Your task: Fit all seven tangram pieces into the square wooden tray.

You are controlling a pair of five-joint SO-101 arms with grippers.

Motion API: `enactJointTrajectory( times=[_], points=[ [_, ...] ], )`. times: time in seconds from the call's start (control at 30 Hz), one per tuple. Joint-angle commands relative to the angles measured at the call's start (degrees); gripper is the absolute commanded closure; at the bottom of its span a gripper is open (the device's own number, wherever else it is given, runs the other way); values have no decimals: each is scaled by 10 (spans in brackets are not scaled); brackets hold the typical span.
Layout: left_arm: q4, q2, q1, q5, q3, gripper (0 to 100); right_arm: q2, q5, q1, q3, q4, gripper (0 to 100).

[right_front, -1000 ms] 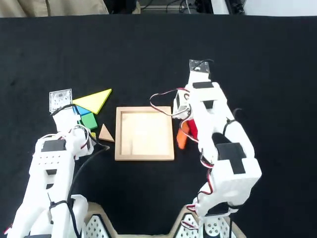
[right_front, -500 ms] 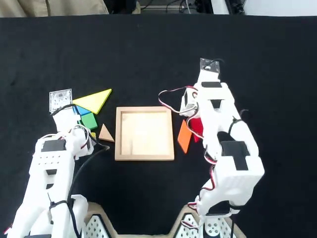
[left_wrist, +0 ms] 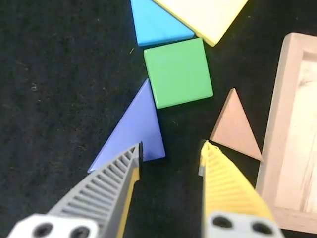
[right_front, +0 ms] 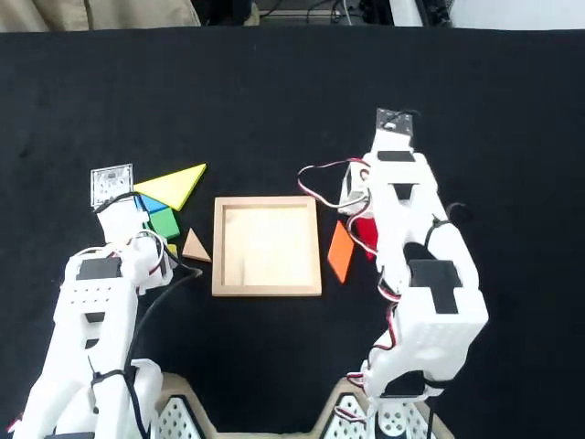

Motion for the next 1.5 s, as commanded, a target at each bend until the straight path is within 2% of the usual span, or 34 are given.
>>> enactJointTrajectory(
  times=[0.0, 0.2, 0.43, 0.6, 0.83, 1.0, 1.47],
  points=[
    [-11, -6, -5, 5, -4, 798, 1, -3, -1, -24, -6, 864],
    [-11, -6, -5, 5, -3, 798, 0, 9, 3, -34, -4, 864],
    [-11, -6, -4, 5, -3, 798, 0, 182, -1, -44, -4, 864],
    [-11, -6, -4, 5, -3, 798, -1, 232, -1, -58, 16, 864],
    [-11, -6, -1, 4, -3, 798, -62, 228, -1, -61, 47, 864],
    [-11, -6, -1, 4, -3, 798, -87, 178, 3, -58, 76, 863],
    [-31, -6, -6, 4, 9, 798, -102, 188, -10, -136, 93, 864]
  ],
)
